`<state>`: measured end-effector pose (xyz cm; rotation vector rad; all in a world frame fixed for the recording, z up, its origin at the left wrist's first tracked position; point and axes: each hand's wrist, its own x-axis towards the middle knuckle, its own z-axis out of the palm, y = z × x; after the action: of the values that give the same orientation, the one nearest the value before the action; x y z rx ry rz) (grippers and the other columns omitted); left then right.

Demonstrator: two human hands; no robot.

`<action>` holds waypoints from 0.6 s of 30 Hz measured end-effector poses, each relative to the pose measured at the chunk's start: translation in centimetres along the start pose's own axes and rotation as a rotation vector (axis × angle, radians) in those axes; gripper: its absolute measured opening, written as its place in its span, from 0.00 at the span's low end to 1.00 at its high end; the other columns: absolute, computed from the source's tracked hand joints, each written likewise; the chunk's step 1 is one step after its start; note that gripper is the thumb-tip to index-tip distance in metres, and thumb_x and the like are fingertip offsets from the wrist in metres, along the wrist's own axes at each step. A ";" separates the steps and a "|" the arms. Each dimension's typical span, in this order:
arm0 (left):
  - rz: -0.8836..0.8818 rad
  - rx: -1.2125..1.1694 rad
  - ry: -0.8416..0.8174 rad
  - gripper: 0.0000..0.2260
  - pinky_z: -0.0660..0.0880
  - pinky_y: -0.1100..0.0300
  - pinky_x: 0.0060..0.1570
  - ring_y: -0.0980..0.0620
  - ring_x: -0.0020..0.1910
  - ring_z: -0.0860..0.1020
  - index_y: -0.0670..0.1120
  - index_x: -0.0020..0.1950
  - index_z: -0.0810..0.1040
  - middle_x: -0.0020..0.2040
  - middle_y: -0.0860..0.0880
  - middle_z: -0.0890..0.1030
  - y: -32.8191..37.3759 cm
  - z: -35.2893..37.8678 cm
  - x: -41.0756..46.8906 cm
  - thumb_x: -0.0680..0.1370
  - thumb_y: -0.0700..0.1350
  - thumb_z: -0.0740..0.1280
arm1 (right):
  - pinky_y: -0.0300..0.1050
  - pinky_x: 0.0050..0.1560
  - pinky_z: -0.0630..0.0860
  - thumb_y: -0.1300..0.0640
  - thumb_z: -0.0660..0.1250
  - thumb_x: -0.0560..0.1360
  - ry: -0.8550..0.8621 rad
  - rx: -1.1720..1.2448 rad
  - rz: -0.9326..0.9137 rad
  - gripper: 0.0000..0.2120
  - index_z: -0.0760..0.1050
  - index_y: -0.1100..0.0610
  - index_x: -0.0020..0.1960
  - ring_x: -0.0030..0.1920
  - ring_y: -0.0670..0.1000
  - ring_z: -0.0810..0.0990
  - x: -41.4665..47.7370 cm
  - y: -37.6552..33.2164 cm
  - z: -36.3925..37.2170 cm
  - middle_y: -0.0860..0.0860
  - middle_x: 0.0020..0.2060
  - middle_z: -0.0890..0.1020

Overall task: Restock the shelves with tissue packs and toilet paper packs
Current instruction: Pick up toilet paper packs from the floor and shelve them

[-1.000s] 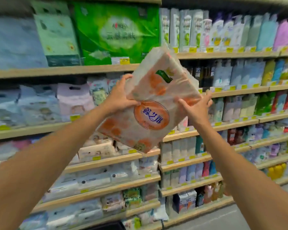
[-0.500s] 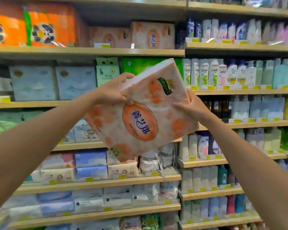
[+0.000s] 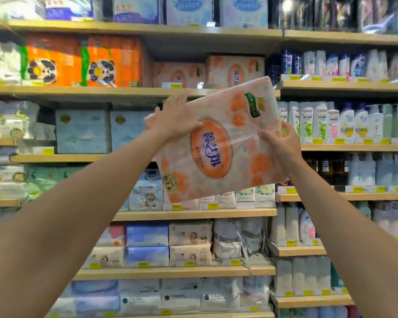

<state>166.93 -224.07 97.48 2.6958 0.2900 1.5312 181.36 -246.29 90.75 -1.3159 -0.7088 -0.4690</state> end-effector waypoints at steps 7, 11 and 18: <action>-0.389 -0.468 0.032 0.51 0.59 0.47 0.73 0.42 0.75 0.58 0.43 0.77 0.39 0.76 0.42 0.56 -5.5 3.2 2.9 0.70 0.55 0.74 | 0.43 0.43 0.80 0.51 0.75 0.68 0.124 0.150 0.021 0.33 0.67 0.55 0.69 0.51 0.51 0.80 6.0 1.4 2.7 0.52 0.57 0.78; -0.417 -0.690 0.029 0.50 0.64 0.51 0.68 0.44 0.72 0.63 0.45 0.77 0.40 0.75 0.44 0.60 -7.6 5.6 6.0 0.70 0.53 0.74 | 0.52 0.52 0.81 0.46 0.75 0.59 0.133 0.195 -0.003 0.39 0.68 0.54 0.68 0.55 0.54 0.80 10.4 2.1 4.8 0.54 0.59 0.78; -0.442 -0.841 0.148 0.45 0.67 0.47 0.64 0.45 0.68 0.69 0.50 0.77 0.51 0.71 0.47 0.68 -11.2 7.6 12.8 0.68 0.54 0.75 | 0.53 0.55 0.80 0.47 0.75 0.60 0.094 0.287 -0.097 0.41 0.67 0.56 0.69 0.57 0.55 0.80 18.4 3.7 8.8 0.57 0.62 0.77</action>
<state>178.17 -210.32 103.11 1.7409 0.1690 1.3101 195.11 -235.45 101.93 -0.9879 -0.7339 -0.4844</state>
